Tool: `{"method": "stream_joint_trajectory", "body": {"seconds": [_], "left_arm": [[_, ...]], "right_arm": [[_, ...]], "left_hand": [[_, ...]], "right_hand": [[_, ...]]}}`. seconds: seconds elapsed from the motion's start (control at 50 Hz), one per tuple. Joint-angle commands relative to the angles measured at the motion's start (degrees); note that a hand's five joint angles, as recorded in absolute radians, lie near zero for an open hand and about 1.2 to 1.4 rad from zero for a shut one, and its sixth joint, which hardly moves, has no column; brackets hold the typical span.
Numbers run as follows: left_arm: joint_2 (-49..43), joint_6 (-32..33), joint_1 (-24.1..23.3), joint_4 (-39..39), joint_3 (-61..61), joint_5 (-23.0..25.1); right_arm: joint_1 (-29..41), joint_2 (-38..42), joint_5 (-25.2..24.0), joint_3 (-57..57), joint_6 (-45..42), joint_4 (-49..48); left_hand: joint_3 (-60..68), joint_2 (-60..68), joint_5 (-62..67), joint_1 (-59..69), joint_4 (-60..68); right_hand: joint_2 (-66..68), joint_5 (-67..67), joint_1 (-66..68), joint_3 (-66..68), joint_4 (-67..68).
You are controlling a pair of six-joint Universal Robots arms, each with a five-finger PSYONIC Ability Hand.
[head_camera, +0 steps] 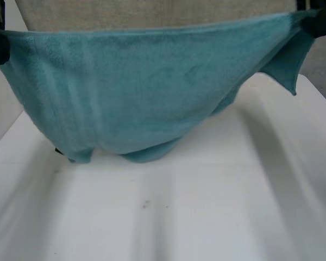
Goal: Fold the laundry
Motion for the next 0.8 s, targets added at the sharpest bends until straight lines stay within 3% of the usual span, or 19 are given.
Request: {"method": "stream_joint_trajectory", "body": {"seconds": [0.02,0.22,0.32,0.46,0.56,0.68,0.78,0.8], "left_arm": [[-6.60,-0.18,0.09,-4.33,-1.28,4.09],[-26.55,0.34,-0.61,-8.66,4.59,4.63],[-36.67,0.43,-0.96,-8.57,15.31,4.10],[-42.74,2.01,-1.67,-6.82,37.01,4.54],[-41.61,2.10,-1.67,2.84,46.96,2.35],[-32.91,-0.44,-1.58,12.43,40.22,-0.65],[-28.78,-4.84,-1.14,12.35,29.23,-0.03],[-28.34,-5.36,-1.05,12.09,27.39,0.06]], "right_arm": [[1.14,2.08,1.18,1.88,-13.67,13.41],[5.71,15.88,7.32,3.56,-24.07,16.68],[6.51,26.85,12.25,-5.73,-24.07,10.73],[6.33,32.85,16.55,-21.56,-21.44,-3.51],[6.68,32.33,19.28,-28.96,-16.88,-18.88],[6.60,21.45,18.50,-19.40,-12.74,-24.89],[6.68,14.14,11.74,-6.22,-11.50,-24.54],[6.68,13.61,8.25,-1.85,-12.11,-23.76]], "left_hand": [[11.61,11.23,15.12,14.36,11.45],[11.61,11.23,15.12,14.36,11.45],[11.61,11.23,15.12,14.36,11.45],[11.61,11.23,15.12,14.36,11.45],[11.61,11.23,15.12,14.36,11.45],[11.61,11.23,15.12,14.36,11.45],[11.61,11.23,15.12,14.36,11.45],[11.61,11.23,15.12,14.36,11.45]], "right_hand": [[12.40,13.59,23.59,12.24,11.69],[12.40,13.59,23.59,12.24,11.69],[12.40,13.59,23.59,12.24,11.69],[12.40,13.59,23.59,12.24,11.69],[12.40,13.59,23.59,12.24,11.69],[12.40,13.59,23.59,12.24,11.69],[12.40,13.59,23.59,12.24,11.69],[12.40,13.59,23.59,12.24,11.69]]}}
